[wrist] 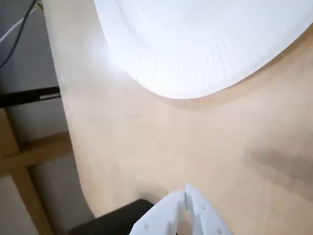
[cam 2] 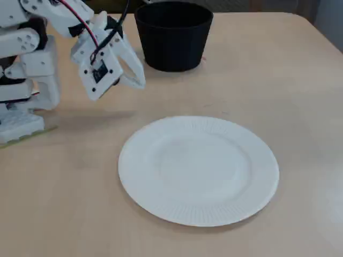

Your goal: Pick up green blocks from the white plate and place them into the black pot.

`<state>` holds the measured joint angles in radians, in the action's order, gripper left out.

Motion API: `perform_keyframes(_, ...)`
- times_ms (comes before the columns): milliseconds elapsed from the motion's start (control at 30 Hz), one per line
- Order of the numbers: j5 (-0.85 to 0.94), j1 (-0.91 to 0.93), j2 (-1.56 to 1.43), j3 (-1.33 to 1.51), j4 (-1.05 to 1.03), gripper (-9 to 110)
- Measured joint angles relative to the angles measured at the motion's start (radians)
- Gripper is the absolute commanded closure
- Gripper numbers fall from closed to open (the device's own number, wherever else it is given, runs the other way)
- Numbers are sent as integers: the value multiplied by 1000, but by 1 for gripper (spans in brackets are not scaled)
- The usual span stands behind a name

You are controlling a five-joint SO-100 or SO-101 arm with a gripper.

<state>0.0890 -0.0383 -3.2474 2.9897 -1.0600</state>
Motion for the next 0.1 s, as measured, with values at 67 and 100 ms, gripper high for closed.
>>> perform_keyframes(67,0,0,0,0,0,104)
perform_keyframes(100,0,0,0,0,0,104)
